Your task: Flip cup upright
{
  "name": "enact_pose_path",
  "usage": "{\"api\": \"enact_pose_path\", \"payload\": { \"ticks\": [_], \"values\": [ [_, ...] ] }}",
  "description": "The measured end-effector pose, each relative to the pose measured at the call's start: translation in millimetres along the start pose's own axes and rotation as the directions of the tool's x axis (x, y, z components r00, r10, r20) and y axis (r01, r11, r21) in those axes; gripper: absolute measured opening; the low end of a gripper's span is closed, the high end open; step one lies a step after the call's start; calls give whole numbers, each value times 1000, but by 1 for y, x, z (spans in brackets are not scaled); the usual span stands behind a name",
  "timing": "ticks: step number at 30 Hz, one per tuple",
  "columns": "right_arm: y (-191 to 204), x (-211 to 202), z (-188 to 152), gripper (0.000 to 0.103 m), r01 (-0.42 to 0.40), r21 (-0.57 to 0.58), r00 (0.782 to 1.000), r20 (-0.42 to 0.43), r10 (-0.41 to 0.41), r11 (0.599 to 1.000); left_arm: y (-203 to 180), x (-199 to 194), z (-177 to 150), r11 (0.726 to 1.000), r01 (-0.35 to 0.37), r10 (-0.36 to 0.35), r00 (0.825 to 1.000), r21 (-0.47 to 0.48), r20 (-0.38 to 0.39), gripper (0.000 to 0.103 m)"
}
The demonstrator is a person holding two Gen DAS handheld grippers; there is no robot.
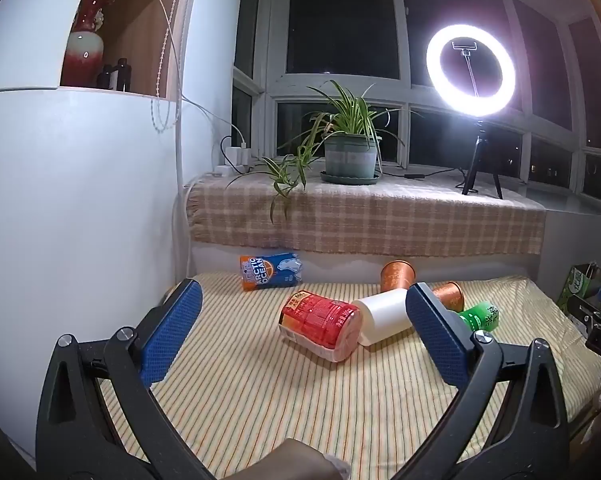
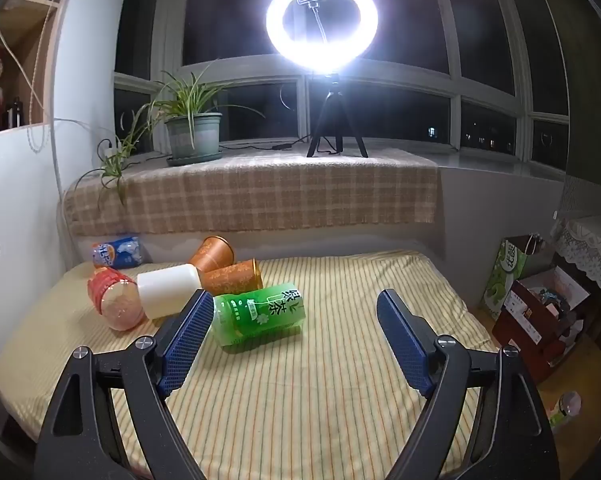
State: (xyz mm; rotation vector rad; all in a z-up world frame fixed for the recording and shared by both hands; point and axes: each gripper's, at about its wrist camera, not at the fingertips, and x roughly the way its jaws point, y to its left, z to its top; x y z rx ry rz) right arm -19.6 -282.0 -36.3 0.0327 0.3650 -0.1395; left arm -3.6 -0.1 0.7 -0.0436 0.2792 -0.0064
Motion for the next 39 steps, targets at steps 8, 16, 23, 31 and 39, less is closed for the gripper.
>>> {"api": "enact_pose_path", "payload": {
  "ticks": [8, 16, 23, 31, 39],
  "values": [
    [1, 1, 1, 84, 7, -2, 1000, -2, -7, 1000, 1, 3, 2, 1000, -19, 19, 1000, 4, -2, 103],
    [-1, 1, 1, 84, 4, 5, 1000, -2, -4, 1000, 3, -4, 11, 1000, -24, 24, 1000, 9, 13, 103],
    [-3, 1, 4, 84, 6, 10, 1000, 1, -6, 1000, 0, -6, 15, 1000, -26, 26, 999, 12, 19, 103],
    [-4, 2, 3, 84, 9, 10, 1000, 2, -9, 1000, 1, -6, 13, 1000, -25, 25, 999, 11, 21, 103],
    [-4, 3, 1, 84, 10, 11, 1000, 1, -10, 1000, 2, -6, 11, 1000, -24, 24, 999, 10, 22, 103]
  ]
}}
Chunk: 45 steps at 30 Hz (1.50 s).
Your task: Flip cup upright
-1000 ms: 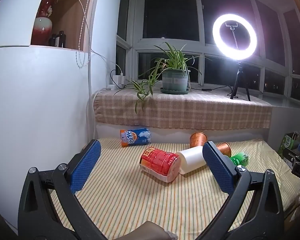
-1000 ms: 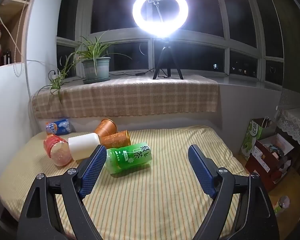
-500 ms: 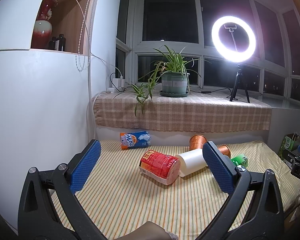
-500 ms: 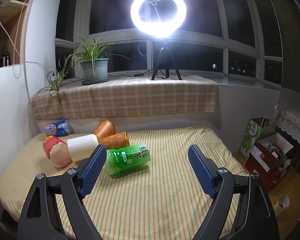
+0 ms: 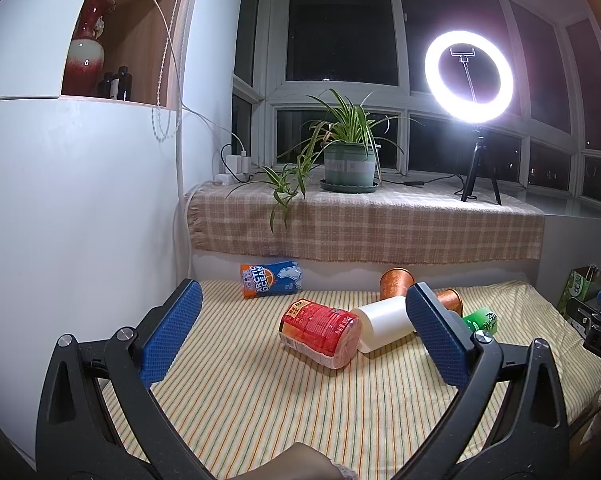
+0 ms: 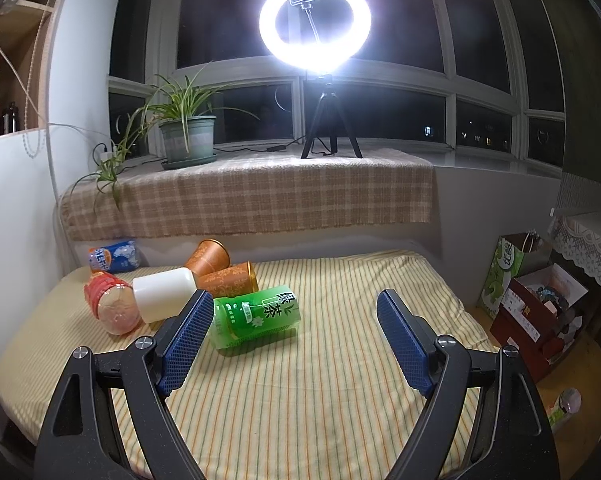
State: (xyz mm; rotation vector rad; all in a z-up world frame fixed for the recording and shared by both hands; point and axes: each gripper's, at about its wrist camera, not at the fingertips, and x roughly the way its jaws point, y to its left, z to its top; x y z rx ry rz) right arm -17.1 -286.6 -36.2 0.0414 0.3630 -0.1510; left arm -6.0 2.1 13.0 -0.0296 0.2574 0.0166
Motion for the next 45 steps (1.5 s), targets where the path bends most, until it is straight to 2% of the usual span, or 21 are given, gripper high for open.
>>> {"api": "enact_pose_path", "payload": {
  "ticks": [45],
  "values": [
    [-3, 4, -4, 84, 4, 6, 1000, -10, -4, 1000, -5, 3, -5, 1000, 1, -1, 1000, -1, -7, 103]
  ]
}}
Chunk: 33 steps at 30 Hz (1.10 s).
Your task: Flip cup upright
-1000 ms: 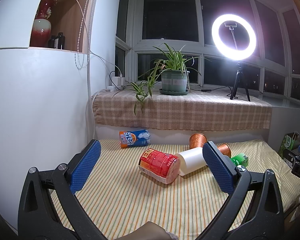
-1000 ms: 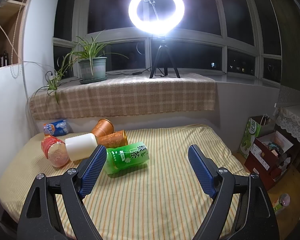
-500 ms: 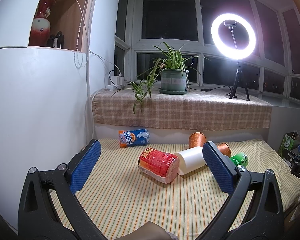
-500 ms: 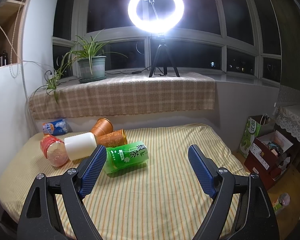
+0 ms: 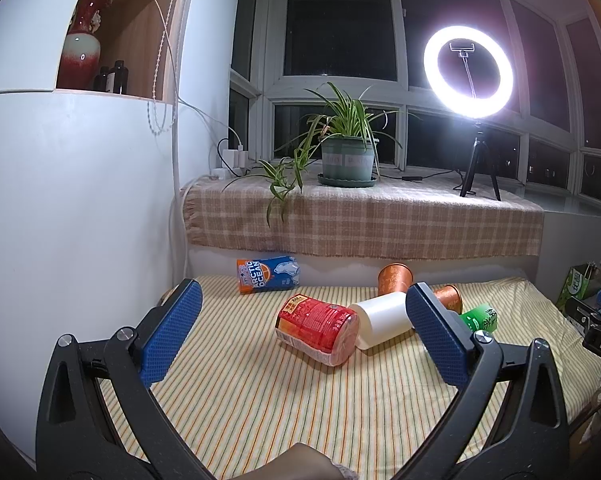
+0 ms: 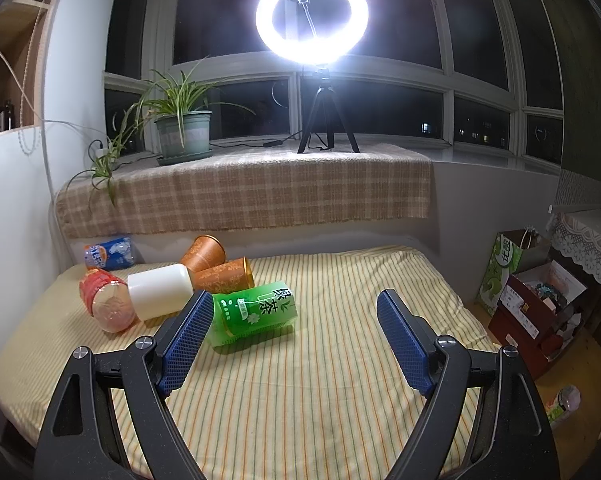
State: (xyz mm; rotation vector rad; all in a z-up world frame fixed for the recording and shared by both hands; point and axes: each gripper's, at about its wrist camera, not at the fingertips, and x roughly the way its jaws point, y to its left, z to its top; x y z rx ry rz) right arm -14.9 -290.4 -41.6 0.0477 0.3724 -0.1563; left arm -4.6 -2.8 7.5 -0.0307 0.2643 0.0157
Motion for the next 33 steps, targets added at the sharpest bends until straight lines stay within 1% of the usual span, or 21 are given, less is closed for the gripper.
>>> {"api": "enact_pose_path", "payload": {
  "ticks": [5, 12, 23, 27, 30, 33],
  "values": [
    [0, 1, -1, 84, 1, -1, 1000, -3, -1, 1000, 0, 1, -2, 1000, -1, 1, 1000, 1, -2, 103],
    [3, 7, -4, 84, 5, -3, 1000, -18, -6, 1000, 2, 13, -15, 1000, -3, 4, 1000, 3, -27, 103],
    [17, 21, -1, 84, -3, -23, 999, -48, 2, 1000, 26, 42, -13, 1000, -17, 18, 996, 16, -84, 103],
    [26, 29, 4, 84, -29, -40, 998, -51, 27, 999, 37, 52, -12, 999, -33, 35, 995, 23, -97, 103],
    [36, 35, 11, 84, -49, -76, 998, -44, 46, 996, 46, 60, -11, 999, -43, 44, 993, 18, -112, 103],
    [49, 44, 21, 84, -91, -111, 995, -46, 86, 990, 57, 65, -11, 998, -61, 62, 991, 14, -120, 103]
  ]
}}
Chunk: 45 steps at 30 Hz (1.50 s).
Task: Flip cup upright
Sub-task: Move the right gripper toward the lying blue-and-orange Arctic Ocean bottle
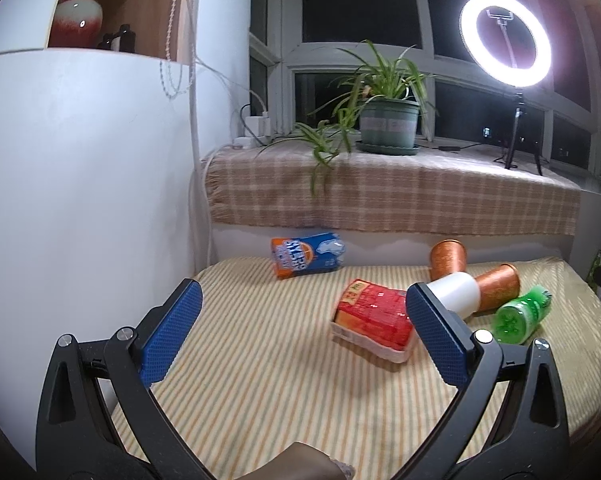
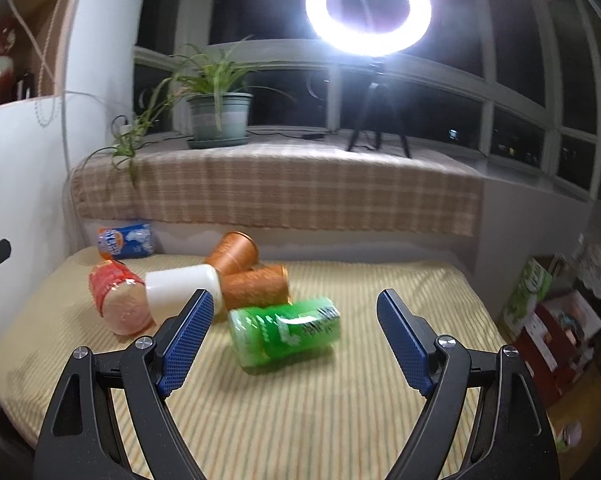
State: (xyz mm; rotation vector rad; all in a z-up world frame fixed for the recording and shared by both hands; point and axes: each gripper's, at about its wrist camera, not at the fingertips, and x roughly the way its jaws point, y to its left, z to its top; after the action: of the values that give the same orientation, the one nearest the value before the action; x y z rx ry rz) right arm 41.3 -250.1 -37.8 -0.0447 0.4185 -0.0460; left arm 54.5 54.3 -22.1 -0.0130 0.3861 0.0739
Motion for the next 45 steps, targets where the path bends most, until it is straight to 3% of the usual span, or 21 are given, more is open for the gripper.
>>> {"api": "enact_pose_path", "payload": {
  "ticks": [7, 12, 19, 26, 29, 34, 40, 45],
  "values": [
    [31, 29, 28, 84, -125, -102, 992, -16, 124, 987, 22, 15, -1, 999, -45, 45, 999, -7, -29, 103],
    [61, 61, 51, 84, -261, -175, 965, -68, 253, 949, 38, 21, -4, 997, -77, 76, 996, -15, -43, 103],
    [117, 106, 82, 84, -400, -343, 917, -151, 370, 850, 56, 30, -10, 994, -107, 106, 993, -19, -61, 103],
    [180, 150, 98, 84, -523, -514, 851, -277, 446, 680, 69, 33, -16, 992, -122, 119, 990, -34, -73, 103],
    [208, 171, 99, 84, -582, -573, 810, -354, 466, 576, 73, 33, -18, 991, -129, 126, 989, -40, -76, 103],
    [254, 206, 85, 84, -638, -660, 763, -469, 445, 398, 83, 33, -25, 987, -149, 143, 985, -58, -96, 103],
    [296, 243, 70, 84, -633, -743, 760, -541, 361, 217, 93, 33, -29, 981, -176, 166, 980, -81, -110, 103],
    [318, 269, 56, 84, -599, -794, 782, -553, 288, 99, 100, 36, -33, 977, -182, 170, 979, -108, -116, 103]
  ]
}}
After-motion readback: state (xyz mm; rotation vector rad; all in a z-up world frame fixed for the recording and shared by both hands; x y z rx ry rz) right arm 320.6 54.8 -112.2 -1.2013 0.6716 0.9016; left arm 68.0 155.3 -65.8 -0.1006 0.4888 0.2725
